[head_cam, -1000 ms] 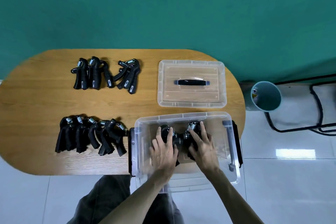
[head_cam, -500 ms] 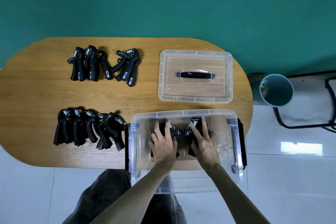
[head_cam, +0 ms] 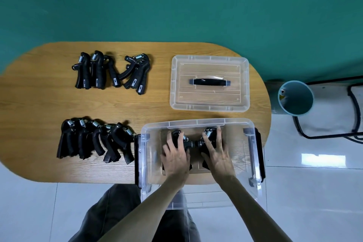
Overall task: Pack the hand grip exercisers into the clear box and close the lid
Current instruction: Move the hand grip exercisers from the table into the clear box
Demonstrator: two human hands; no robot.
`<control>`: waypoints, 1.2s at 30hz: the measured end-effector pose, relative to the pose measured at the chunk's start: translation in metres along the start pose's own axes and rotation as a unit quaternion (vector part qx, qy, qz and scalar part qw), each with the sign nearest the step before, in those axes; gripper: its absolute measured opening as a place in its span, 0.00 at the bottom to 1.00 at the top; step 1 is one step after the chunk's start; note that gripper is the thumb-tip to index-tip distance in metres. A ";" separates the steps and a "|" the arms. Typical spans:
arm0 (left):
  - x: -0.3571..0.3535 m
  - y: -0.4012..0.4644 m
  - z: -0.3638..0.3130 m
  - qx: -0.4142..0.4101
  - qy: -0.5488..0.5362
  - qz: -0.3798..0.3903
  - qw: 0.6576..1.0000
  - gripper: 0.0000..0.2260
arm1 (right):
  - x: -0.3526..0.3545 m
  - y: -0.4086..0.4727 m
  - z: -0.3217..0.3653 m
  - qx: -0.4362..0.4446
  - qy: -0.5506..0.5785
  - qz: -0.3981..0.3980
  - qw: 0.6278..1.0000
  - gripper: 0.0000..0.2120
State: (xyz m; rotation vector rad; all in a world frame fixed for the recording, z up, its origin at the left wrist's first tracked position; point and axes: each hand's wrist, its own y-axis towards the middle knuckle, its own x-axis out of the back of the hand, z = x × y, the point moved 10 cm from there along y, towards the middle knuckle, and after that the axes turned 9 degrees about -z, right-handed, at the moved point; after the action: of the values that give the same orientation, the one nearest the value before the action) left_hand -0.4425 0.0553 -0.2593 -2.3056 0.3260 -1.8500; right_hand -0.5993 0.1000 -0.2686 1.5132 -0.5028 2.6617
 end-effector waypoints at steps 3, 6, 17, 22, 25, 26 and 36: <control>0.004 -0.003 0.000 -0.008 -0.005 -0.001 1.000 0.29 | 0.008 -0.001 0.003 -0.008 -0.050 -0.022 0.998 0.28; 0.025 -0.009 -0.005 -0.044 -0.036 -0.031 0.998 0.26 | 0.024 -0.005 0.017 0.011 -0.093 -0.041 0.995 0.28; 0.156 -0.004 0.000 -0.239 -0.081 -0.103 0.962 0.22 | 0.132 0.009 0.136 0.211 -0.103 -0.138 0.962 0.19; 0.212 0.034 0.050 -0.202 -0.076 -0.129 0.968 0.23 | 0.153 0.039 0.215 0.234 -0.115 -0.148 0.954 0.20; 0.234 0.058 0.106 -0.144 -0.048 -0.152 0.977 0.24 | 0.136 0.059 0.267 0.253 -0.109 -0.128 0.953 0.22; 0.237 0.063 0.128 -0.125 -0.038 -0.150 0.980 0.25 | 0.125 0.065 0.285 0.255 -0.112 -0.117 0.953 0.22; 0.215 0.086 0.315 -0.024 0.099 -0.028 0.994 0.30 | -0.001 0.108 0.429 0.317 -0.185 -0.015 0.930 0.24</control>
State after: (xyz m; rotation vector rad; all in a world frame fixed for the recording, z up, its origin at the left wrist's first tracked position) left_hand -0.0958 -0.0882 -0.1488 -2.1853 0.3380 -2.1276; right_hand -0.2637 -0.1292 -0.0949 2.1663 0.4363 2.6494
